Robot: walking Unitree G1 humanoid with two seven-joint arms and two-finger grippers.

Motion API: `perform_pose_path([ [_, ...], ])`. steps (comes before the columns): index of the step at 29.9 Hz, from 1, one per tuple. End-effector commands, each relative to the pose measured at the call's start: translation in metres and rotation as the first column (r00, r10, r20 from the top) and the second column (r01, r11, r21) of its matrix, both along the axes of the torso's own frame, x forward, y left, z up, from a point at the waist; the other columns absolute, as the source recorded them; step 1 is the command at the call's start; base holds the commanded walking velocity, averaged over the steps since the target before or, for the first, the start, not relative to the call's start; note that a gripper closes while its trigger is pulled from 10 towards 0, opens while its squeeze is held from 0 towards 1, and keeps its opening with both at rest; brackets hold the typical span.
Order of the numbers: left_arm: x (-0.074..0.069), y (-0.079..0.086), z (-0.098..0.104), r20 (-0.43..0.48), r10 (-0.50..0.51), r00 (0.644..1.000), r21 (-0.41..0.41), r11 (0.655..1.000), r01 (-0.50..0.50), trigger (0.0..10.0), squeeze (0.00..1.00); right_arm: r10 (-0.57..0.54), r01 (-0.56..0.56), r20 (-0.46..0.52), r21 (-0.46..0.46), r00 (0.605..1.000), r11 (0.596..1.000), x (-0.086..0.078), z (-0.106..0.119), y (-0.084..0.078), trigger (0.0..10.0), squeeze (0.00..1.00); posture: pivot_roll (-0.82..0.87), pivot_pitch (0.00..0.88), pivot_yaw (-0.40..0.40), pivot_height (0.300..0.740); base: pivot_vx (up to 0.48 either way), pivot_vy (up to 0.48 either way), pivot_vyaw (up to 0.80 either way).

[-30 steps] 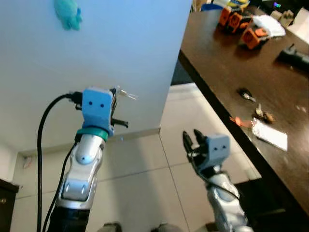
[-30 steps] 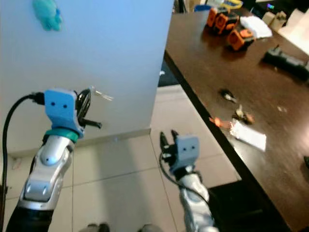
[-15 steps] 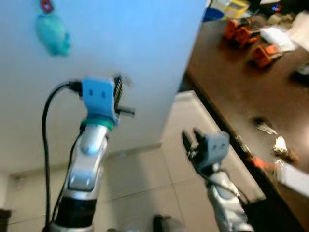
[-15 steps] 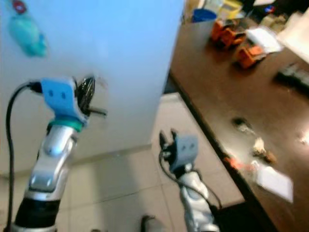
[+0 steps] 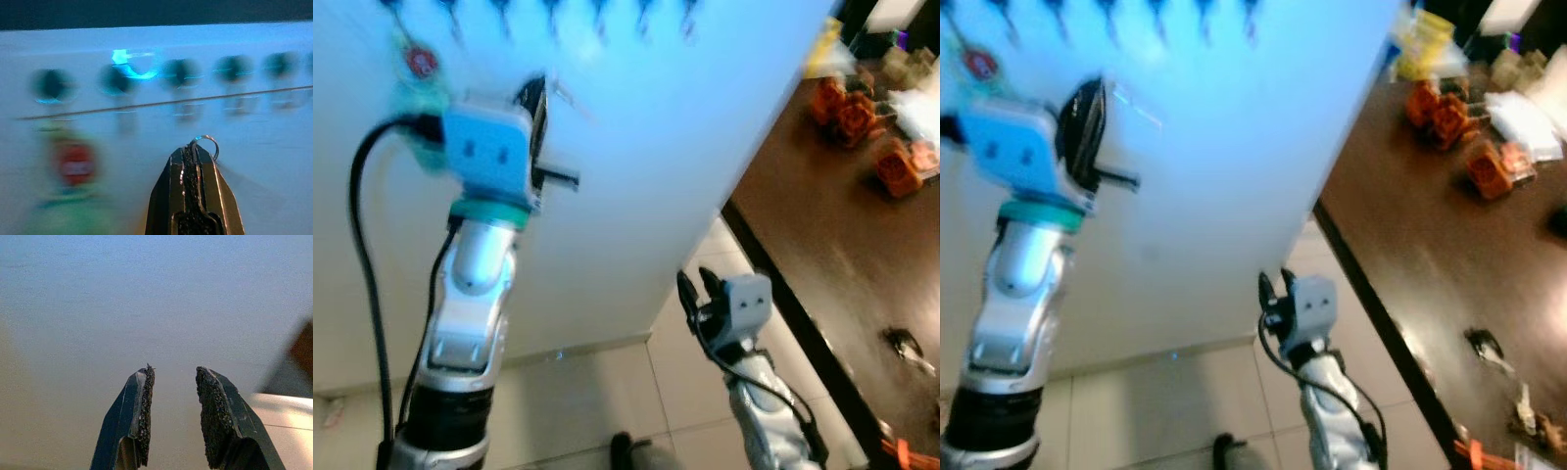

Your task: Hang keys on a hook

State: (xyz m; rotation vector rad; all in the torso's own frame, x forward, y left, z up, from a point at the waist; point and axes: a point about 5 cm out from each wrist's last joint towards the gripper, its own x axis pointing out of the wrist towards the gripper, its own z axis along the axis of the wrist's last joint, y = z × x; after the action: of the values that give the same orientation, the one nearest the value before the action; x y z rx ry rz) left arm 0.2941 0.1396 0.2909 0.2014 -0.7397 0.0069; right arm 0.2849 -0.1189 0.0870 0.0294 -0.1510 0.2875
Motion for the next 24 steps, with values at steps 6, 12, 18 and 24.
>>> perform_pose_path([
  [6, -0.014, -0.008, 0.021, 0.158, 0.016, 0.987, 0.107, 0.994, -0.033, 10.0, 0.0, -0.001, -0.001, -0.083, -0.028, 0.997, 1.0, -0.009, -0.023, -0.007, 10.0, 0.0, -0.12, 0.098, -0.026, 0.74, 0.0, 0.0, 0.0],
  [12, -0.014, -0.012, 0.024, 0.168, 0.004, 0.986, 0.116, 0.993, -0.023, 10.0, 0.0, -0.005, 0.001, -0.102, -0.04, 0.995, 0.999, -0.01, -0.028, -0.008, 10.0, 0.0, -0.13, 0.095, -0.024, 0.74, 0.0, 0.0, 0.0],
  [18, -0.007, -0.019, 0.024, 0.125, -0.037, 0.992, 0.061, 0.998, 0.03, 10.0, 0.0, 0.029, -0.061, -0.212, -0.144, 0.977, 0.988, -0.02, -0.057, -0.008, 10.0, 0.0, -0.13, 0.089, -0.022, 0.74, 0.0, 0.0, 0.0],
  [24, 0.003, -0.022, 0.016, 0.054, -0.049, 0.997, 0.002, 0.999, 0.049, 10.0, 0.0, -0.051, -0.062, -0.511, -0.203, 0.858, 0.977, -0.054, -0.117, -0.025, 10.0, 0.0, -0.13, 0.086, -0.023, 0.74, 0.0, 0.0, 0.0],
])
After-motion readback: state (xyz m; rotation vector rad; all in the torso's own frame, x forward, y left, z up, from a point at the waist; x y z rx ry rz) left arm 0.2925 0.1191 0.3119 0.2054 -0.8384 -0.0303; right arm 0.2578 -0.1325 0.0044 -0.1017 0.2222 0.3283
